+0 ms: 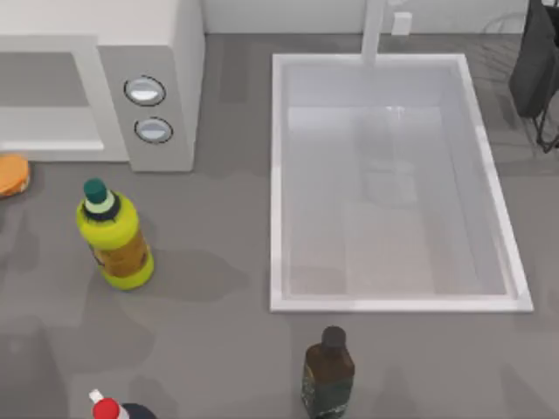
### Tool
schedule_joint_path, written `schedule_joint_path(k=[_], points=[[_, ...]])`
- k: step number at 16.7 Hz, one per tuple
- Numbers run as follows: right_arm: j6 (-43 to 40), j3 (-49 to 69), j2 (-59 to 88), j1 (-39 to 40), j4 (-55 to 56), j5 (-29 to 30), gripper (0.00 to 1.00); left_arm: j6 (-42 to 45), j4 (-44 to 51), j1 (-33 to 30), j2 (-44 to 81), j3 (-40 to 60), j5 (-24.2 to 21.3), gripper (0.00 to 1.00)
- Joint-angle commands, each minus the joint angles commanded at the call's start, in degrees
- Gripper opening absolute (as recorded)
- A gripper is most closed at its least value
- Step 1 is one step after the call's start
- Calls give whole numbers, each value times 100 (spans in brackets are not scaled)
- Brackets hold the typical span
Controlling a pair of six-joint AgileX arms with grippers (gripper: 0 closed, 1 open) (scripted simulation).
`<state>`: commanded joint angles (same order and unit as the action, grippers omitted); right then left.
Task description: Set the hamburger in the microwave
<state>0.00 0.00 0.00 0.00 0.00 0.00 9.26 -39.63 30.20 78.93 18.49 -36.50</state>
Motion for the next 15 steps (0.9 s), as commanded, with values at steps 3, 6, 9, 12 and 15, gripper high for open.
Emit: schedule_joint_path(k=[3, 6, 9, 12, 15], points=[[0, 0, 0, 0, 0, 0, 100, -5, 704, -2, -373, 318, 4, 100], [0, 0, 0, 0, 0, 0, 100, -11, 1574, -5, -845, 717, 12, 100], [0, 0, 0, 0, 0, 0, 100, -19, 2404, -8, -1305, 1102, 22, 100], [0, 0, 0, 0, 0, 0, 100, -25, 2978, -10, -1629, 1371, 30, 100], [0, 0, 0, 0, 0, 0, 100, -26, 3110, -11, -1705, 1433, 32, 100]])
